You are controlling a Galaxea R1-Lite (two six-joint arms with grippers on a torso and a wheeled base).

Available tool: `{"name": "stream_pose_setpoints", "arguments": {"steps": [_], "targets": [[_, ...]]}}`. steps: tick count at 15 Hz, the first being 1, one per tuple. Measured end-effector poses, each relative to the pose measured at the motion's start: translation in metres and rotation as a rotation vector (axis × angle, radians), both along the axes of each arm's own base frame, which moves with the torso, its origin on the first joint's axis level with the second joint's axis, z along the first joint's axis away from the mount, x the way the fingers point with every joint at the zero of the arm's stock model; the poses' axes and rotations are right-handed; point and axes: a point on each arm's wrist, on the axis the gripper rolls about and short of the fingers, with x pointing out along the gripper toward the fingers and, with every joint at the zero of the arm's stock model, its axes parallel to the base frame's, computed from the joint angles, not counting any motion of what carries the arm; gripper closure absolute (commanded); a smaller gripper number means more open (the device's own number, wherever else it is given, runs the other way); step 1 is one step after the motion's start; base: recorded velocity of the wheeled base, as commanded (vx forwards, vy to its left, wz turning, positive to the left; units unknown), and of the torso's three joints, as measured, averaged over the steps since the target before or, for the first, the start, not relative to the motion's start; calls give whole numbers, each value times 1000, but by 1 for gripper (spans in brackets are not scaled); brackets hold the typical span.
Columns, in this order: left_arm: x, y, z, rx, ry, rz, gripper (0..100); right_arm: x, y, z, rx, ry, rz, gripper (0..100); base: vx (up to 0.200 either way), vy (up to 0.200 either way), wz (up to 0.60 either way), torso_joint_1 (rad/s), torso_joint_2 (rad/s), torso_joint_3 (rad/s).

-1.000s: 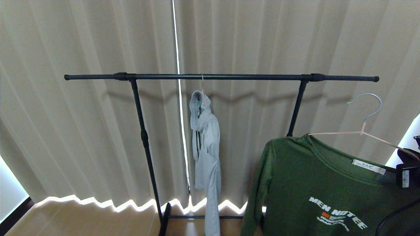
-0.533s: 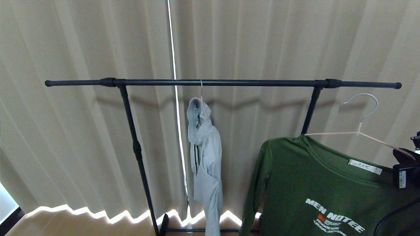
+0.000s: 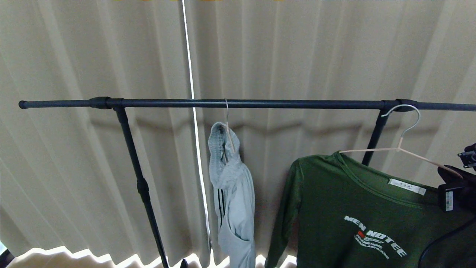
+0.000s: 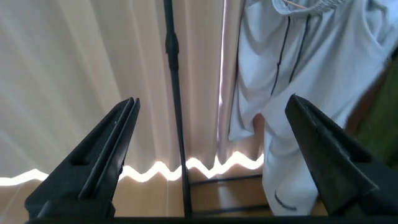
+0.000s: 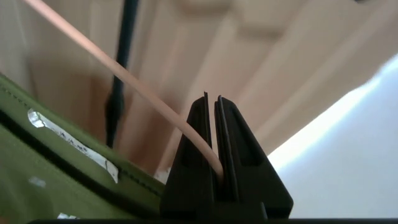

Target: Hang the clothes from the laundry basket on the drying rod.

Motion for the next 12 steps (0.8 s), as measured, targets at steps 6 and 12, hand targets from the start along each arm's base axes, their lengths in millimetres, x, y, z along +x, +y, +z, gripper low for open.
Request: {"name": "stream_pose_setpoints", "arguments": {"steps": [6, 12], "targets": [[0, 0, 0, 8, 0, 0, 0, 17, 2, 11, -5, -32, 4, 100, 33, 0, 0, 1, 0, 0], [0, 0, 0, 9, 1, -1, 0, 78, 11, 25, -127, -27, -83, 100, 0, 0, 0, 0, 0, 0]]}}
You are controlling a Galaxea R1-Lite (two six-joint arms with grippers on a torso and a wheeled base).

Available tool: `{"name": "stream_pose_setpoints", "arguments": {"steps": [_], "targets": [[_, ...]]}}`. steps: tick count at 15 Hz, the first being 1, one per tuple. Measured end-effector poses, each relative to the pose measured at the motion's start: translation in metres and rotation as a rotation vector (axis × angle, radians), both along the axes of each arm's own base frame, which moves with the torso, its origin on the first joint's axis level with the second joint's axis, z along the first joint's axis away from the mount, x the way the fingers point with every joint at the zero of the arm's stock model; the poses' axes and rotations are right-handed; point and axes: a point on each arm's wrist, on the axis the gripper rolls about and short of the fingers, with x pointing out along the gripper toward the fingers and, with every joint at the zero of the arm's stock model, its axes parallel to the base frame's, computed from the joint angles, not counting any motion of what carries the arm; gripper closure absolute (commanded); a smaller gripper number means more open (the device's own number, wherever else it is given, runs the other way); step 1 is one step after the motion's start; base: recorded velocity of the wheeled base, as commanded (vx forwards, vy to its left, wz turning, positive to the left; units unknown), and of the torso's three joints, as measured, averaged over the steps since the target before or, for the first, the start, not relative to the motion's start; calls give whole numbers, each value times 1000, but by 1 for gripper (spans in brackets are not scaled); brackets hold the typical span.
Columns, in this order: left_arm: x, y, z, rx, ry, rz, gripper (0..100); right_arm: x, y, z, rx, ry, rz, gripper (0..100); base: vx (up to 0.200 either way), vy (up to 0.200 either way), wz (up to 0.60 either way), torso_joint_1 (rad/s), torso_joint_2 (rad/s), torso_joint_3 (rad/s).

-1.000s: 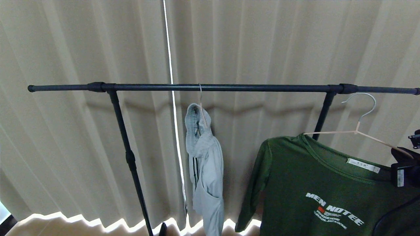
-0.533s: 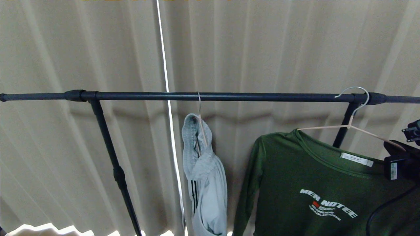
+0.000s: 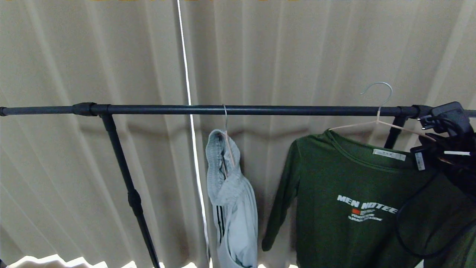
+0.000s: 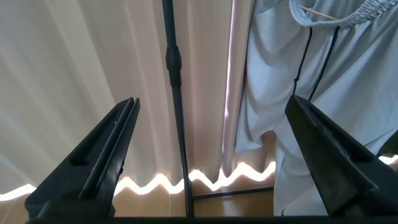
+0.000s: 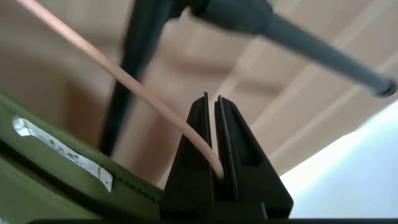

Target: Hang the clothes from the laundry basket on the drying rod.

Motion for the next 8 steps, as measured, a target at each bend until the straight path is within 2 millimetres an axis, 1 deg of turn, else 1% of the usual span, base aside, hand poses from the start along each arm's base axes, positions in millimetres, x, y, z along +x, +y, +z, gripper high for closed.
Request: {"name": "stream_pose_setpoints", "arguments": {"steps": [2, 4, 6, 8], "targets": [[0, 0, 0, 0, 0, 0, 0, 16, 12, -5, -14, 20, -6, 100, 0, 0, 0, 0, 0, 0], [0, 0, 0, 1, 0, -1, 0, 23, 30, -17, -25, 62, 37, 100, 0, 0, 0, 0, 0, 0], [0, 0, 0, 1, -1, 0, 0, 25, 42, -27, -32, 96, 76, 100, 0, 0, 0, 0, 0, 0], [0, 0, 0, 2, -1, 0, 0, 22, 48, -35, -37, 124, 98, 100, 0, 0, 0, 0, 0, 0]]}}
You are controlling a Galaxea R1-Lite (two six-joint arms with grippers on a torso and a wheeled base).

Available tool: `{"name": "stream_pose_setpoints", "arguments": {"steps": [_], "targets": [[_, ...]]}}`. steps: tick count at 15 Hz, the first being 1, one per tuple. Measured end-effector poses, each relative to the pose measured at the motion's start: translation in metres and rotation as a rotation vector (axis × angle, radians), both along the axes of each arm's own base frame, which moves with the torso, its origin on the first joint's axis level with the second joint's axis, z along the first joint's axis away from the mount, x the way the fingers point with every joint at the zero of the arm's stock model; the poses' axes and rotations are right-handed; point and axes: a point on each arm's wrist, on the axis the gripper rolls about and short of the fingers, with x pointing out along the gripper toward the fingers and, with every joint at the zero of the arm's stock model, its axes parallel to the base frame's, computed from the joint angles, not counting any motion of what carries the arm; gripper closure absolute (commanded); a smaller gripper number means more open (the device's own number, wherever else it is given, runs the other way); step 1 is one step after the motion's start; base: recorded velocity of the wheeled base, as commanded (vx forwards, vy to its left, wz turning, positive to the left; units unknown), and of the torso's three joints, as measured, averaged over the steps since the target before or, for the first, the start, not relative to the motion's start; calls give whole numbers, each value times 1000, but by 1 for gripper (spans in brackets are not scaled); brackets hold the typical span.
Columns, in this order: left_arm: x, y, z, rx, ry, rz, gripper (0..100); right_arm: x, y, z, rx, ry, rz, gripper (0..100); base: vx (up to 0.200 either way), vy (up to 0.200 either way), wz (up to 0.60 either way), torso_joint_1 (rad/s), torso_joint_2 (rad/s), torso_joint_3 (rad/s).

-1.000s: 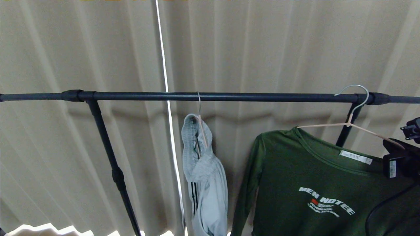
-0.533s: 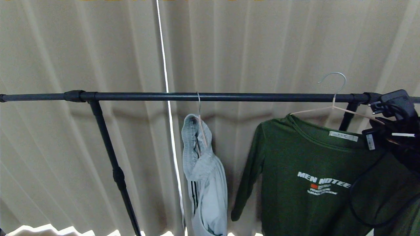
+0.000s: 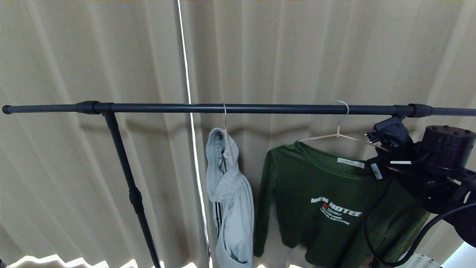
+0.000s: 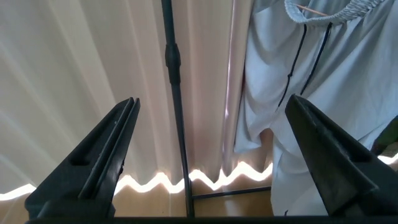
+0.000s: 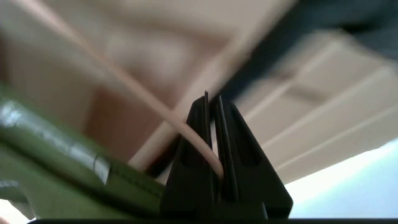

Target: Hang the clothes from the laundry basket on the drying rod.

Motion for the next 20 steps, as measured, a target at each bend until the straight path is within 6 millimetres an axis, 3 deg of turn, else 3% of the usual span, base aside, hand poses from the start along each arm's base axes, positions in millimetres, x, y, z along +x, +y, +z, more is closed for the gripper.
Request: {"name": "stream_pose_setpoints", "arguments": {"steps": [5, 6, 10, 13, 16, 20], "targets": [[0, 0, 0, -1, 0, 0, 0, -3, 5, -6, 0, 21, 25, 100, 0, 0, 0, 0, 0, 0], [0, 0, 0, -2, 0, 0, 0, -5, 6, -7, 1, 25, 33, 0, 0, 0, 0, 0, 0, 0], [0, 0, 0, -3, 0, 1, 0, -17, 18, -18, 54, 48, 99, 0, 0, 0, 0, 0, 0, 0], [0, 0, 0, -3, 1, 2, 0, -30, 30, -21, 163, -25, 252, 0, 0, 0, 0, 0, 0, 0], [0, 0, 0, -4, 1, 2, 0, -46, 30, -25, 211, -123, 364, 0, 0, 0, 0, 0, 0, 0], [0, 0, 0, -5, 1, 2, 0, -59, 27, -37, 333, -174, 380, 0, 0, 0, 0, 0, 0, 0]]}}
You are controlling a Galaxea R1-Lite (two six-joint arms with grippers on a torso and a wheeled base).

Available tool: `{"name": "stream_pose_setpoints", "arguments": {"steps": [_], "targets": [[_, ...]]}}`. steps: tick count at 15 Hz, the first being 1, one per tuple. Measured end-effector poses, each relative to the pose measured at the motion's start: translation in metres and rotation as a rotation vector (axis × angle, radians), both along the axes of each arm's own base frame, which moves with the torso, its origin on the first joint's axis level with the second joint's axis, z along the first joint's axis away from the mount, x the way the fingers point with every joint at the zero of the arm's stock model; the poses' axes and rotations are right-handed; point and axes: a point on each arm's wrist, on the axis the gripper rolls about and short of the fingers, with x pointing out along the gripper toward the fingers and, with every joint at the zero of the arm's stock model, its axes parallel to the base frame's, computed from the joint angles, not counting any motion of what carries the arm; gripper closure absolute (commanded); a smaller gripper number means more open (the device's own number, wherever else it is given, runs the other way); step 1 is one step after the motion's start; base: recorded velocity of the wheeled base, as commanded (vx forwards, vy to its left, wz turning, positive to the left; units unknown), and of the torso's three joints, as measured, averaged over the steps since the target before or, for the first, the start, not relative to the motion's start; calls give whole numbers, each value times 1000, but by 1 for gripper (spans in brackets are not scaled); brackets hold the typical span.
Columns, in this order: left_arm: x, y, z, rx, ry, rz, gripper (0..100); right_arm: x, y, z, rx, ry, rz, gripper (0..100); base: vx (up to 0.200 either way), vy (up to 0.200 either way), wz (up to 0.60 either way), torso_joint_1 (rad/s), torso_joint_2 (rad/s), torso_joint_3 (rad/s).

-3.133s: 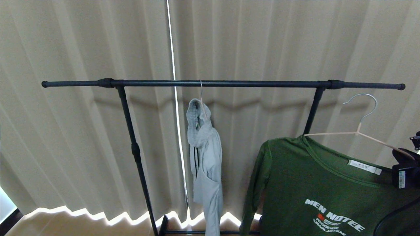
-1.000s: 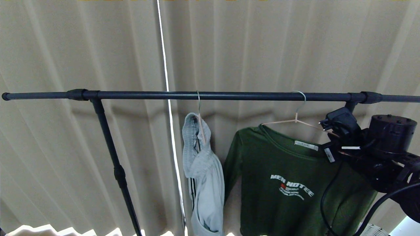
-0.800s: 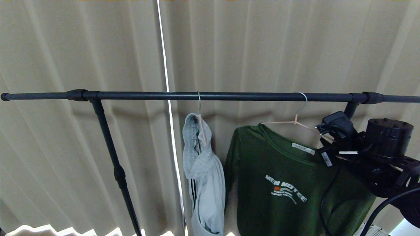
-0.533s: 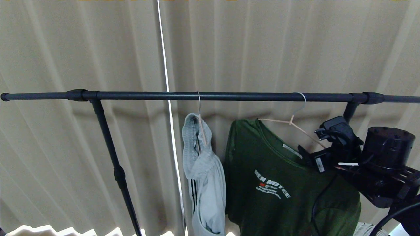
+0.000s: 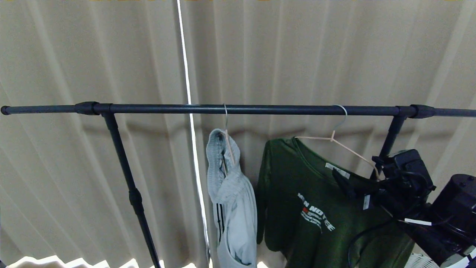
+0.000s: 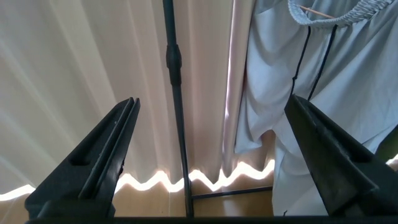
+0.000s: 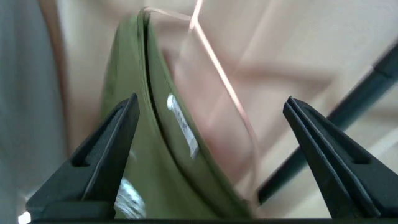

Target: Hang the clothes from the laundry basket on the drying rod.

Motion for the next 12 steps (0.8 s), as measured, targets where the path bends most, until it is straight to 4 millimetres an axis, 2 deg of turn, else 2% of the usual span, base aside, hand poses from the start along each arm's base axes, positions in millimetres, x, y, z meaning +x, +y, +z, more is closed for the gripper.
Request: {"name": "stream_pose_setpoints", "arguments": {"steps": [1, 7, 10, 12], "targets": [[0, 0, 0, -1, 0, 0, 0, -3, -1, 0, 30, 7, 1, 0, 0, 0, 0, 0, 0, 0], [0, 0, 0, -2, 0, -1, 0, -34, -12, 30, 146, -109, 50, 0, 0, 0, 0, 0, 0, 0], [0, 0, 0, -6, 0, 5, 0, -67, -26, 50, 178, -224, 55, 0, 0, 0, 0, 0, 0, 0], [0, 0, 0, -18, 0, 2, 0, -88, -37, 52, 164, -202, 30, 0, 0, 0, 0, 0, 0, 0]]}}
